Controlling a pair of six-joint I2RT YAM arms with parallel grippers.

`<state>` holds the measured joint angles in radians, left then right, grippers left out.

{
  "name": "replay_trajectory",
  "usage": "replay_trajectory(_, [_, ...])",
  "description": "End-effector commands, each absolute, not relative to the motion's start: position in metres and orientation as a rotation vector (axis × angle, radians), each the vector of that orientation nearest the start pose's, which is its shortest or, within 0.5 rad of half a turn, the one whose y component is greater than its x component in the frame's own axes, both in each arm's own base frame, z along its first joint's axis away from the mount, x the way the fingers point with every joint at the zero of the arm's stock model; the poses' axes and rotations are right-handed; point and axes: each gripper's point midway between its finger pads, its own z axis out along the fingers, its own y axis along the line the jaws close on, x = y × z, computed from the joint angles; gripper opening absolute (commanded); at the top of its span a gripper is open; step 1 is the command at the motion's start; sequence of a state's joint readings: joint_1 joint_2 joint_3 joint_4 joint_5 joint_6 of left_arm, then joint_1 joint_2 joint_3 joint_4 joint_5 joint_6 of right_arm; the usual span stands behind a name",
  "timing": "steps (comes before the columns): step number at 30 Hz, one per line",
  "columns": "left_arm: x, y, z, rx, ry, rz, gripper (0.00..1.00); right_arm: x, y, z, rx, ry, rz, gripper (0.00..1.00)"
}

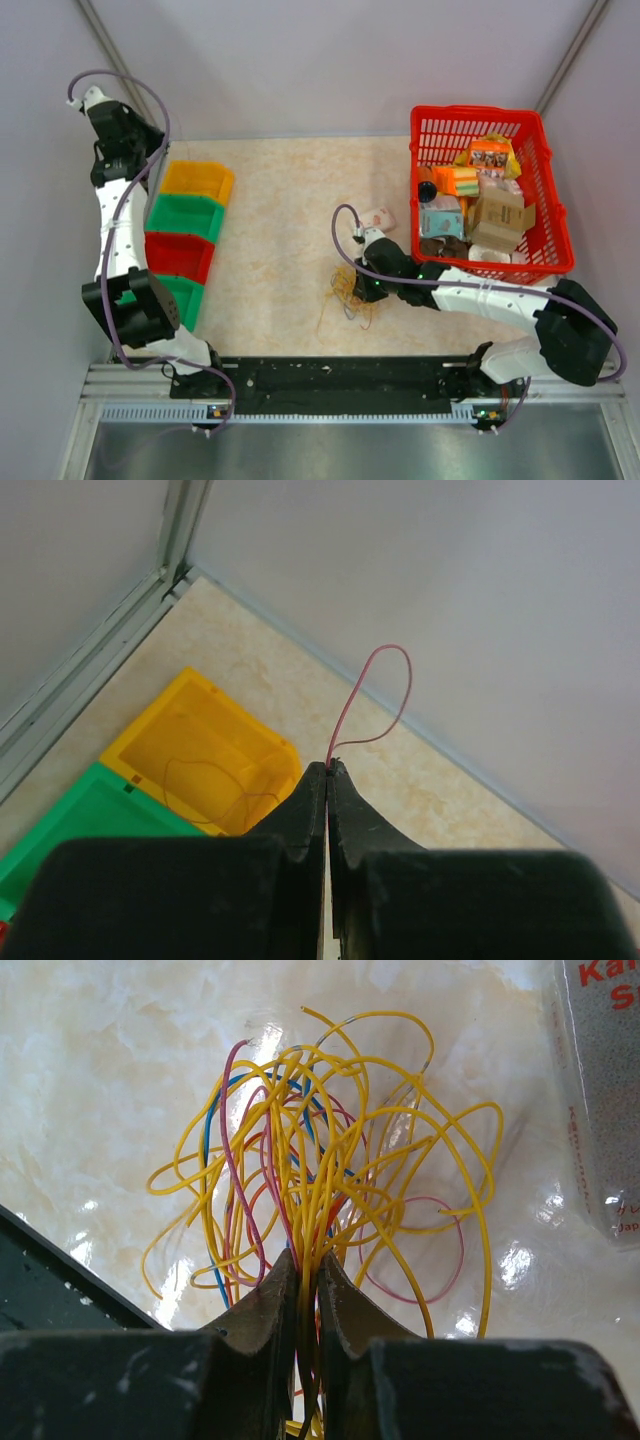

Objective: Untangle the cables

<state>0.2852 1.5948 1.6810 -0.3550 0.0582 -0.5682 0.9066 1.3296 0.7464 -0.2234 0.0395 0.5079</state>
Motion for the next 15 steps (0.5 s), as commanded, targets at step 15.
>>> replay_trajectory(15, [0.523,0.132,0.202,-0.953,1.916,-0.152,0.0,0.21,0.29,0.094,-0.444,2.371,0.662,0.02])
